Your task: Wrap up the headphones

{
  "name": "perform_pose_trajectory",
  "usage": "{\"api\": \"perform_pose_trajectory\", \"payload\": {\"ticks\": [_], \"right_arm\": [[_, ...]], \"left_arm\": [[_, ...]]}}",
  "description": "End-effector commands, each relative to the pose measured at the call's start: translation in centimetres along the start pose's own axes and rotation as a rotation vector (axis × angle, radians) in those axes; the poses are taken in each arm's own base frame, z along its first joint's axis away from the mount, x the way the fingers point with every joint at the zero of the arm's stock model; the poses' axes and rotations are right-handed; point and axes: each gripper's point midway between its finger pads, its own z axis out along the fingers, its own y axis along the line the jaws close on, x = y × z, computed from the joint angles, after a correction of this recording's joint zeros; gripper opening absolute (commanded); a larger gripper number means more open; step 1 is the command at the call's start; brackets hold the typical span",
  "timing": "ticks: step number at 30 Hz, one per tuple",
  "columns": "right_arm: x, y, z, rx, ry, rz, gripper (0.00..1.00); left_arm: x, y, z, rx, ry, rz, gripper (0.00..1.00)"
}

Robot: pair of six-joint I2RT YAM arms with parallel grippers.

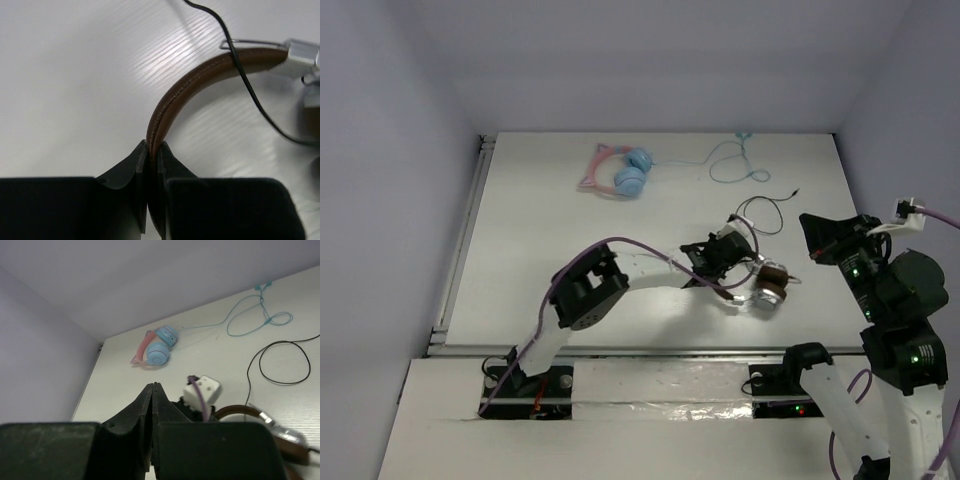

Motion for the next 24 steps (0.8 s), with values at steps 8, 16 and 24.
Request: {"api": "perform_pose_trajectory", "payload": {"ticks": [8, 16, 24], "right_arm": [[3.4, 0.9, 5.2, -0.114, 0.104, 0.084, 0.06], [5.3, 3.3, 7.4, -0.307, 0.184, 0.059, 0.23], [6.2, 4.1, 10.7, -0.417, 0.221, -0.041, 0.45]], "left_arm": [[-6.0, 9.9, -15.0, -0.127, -0.151, -0.077, 0.00], [-10.5, 16.6, -21.8, -0.208, -0.276, -0.149, 0.00], [-13.2, 21.5, -28.6, -0.243, -0.340, -0.170, 0.00]]}}
